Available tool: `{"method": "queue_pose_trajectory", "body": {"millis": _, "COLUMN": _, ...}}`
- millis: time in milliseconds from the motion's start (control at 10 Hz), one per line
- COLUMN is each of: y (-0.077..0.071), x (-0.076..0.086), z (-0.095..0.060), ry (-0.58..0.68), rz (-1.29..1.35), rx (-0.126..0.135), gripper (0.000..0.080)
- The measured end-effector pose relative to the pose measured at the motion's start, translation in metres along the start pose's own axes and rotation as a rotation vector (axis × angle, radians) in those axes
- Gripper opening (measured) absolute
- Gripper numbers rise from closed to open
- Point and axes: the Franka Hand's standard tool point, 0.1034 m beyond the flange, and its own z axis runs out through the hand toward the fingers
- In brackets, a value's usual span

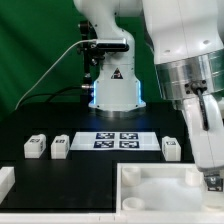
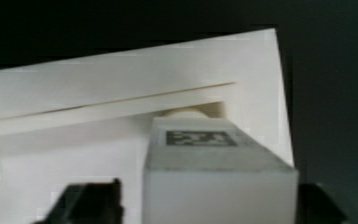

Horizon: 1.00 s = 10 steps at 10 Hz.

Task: Assemble one leg

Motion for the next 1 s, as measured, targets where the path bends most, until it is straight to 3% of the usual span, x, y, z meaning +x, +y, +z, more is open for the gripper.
{"method": "queue_pose_trajectory", "body": {"millis": 100, "y": 0.0001, "x": 0.0000, "z": 0.0001, "ry": 0.000, "rz": -0.048, "rx": 0.000, "gripper": 0.0573}}
{"method": "queue_pose_trajectory", "body": {"millis": 200, "y": -0.0002, "x": 0.0002, "z": -0.0001, "ry": 0.000, "rz": -0.084, "rx": 0.000, "gripper": 0.0573}}
{"method": "queue_pose_trajectory", "body": {"millis": 300, "y": -0.0009, "x": 0.0016, "z": -0.0014, "ry": 0.001, "rz": -0.276, "rx": -0.011, "gripper": 0.0634}}
{"method": "queue_pose_trajectory", "body": {"millis": 400, "y": -0.0013, "x": -0.0012, "z": -0.0036, "ry": 0.001, "rz": -0.503, "rx": -0.036, "gripper": 0.0645}}
{"method": "queue_pose_trajectory", "body": {"millis": 500, "y": -0.0028, "x": -0.0017, "z": -0.0029, "ry": 0.004, "rz": -0.629, "rx": -0.015, "gripper": 0.0645}}
{"method": "queue_pose_trajectory", "body": {"millis": 800, "y": -0.0018, "x": -0.0001, "z": -0.0018, "ry": 0.009, "rz": -0.950, "rx": -0.023, "gripper": 0.0648}}
{"method": "queue_pose_trajectory", "body": {"millis": 1000, "y": 0.0004, "x": -0.0076, "z": 0.0024, "ry": 0.067, "rz": -1.399, "rx": -0.085, "gripper": 0.0648}}
